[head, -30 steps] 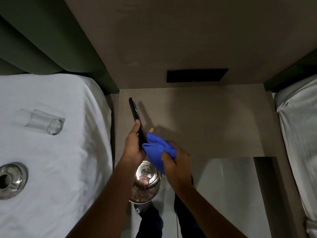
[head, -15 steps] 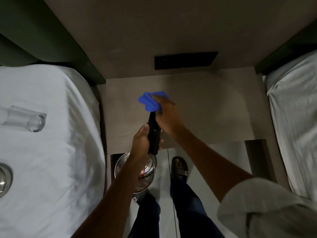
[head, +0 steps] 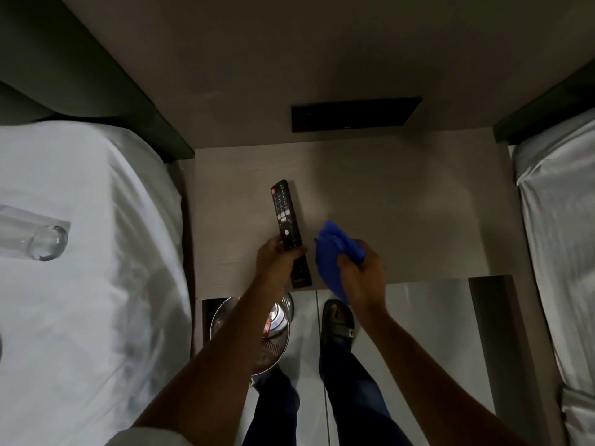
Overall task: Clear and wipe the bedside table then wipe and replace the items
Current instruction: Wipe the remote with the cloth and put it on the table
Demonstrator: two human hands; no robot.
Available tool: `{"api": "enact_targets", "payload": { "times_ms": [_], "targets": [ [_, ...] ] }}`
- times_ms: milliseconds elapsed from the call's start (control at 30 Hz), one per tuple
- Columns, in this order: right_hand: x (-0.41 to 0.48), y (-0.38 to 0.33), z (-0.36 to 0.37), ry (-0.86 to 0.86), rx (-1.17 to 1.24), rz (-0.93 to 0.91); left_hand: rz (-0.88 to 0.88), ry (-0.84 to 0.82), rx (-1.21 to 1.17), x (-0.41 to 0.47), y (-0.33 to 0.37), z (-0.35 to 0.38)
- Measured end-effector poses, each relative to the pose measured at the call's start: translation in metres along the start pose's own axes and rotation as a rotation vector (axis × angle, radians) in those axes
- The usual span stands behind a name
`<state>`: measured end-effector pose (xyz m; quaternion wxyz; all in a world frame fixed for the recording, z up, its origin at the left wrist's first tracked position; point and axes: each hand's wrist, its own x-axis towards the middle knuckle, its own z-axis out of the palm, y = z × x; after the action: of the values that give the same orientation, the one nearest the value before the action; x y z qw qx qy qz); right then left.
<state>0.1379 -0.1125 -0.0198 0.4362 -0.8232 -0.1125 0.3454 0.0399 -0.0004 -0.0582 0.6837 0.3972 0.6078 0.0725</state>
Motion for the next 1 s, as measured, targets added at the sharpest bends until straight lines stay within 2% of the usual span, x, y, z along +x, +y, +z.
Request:
{"api": "enact_targets", "payload": {
  "times_ms": [67,133,233,400,500,867,1000],
  "targets": [
    [0.016,0.008,-0.008,0.022,0.015,0.017,0.078,0.115,0.33,0.015,-0.01,0.012],
    [0.027,0.016,-0.012,0.002,0.012,0.029,0.133,0.257,0.541,0.031,-0.023,0.024],
    [0.045,0.033,-0.014,-0.02,-0.02,0.044,0.144,0.367,0.649,0.042,-0.032,0.039],
    [0.056,0.042,-0.018,-0.064,-0.046,0.05,0.192,0.356,0.805,0.045,-0.043,0.056],
    [0.059,0.04,-0.019,-0.066,-0.054,0.041,0.158,0.377,0.849,0.05,-0.046,0.062],
    [0.056,0.031,-0.016,-0.065,-0.049,0.013,0.136,0.389,0.73,0.052,-0.049,0.059],
    [0.047,0.025,-0.01,-0.019,-0.05,0.02,0.203,0.489,0.744,0.038,-0.044,0.04]
  ]
}}
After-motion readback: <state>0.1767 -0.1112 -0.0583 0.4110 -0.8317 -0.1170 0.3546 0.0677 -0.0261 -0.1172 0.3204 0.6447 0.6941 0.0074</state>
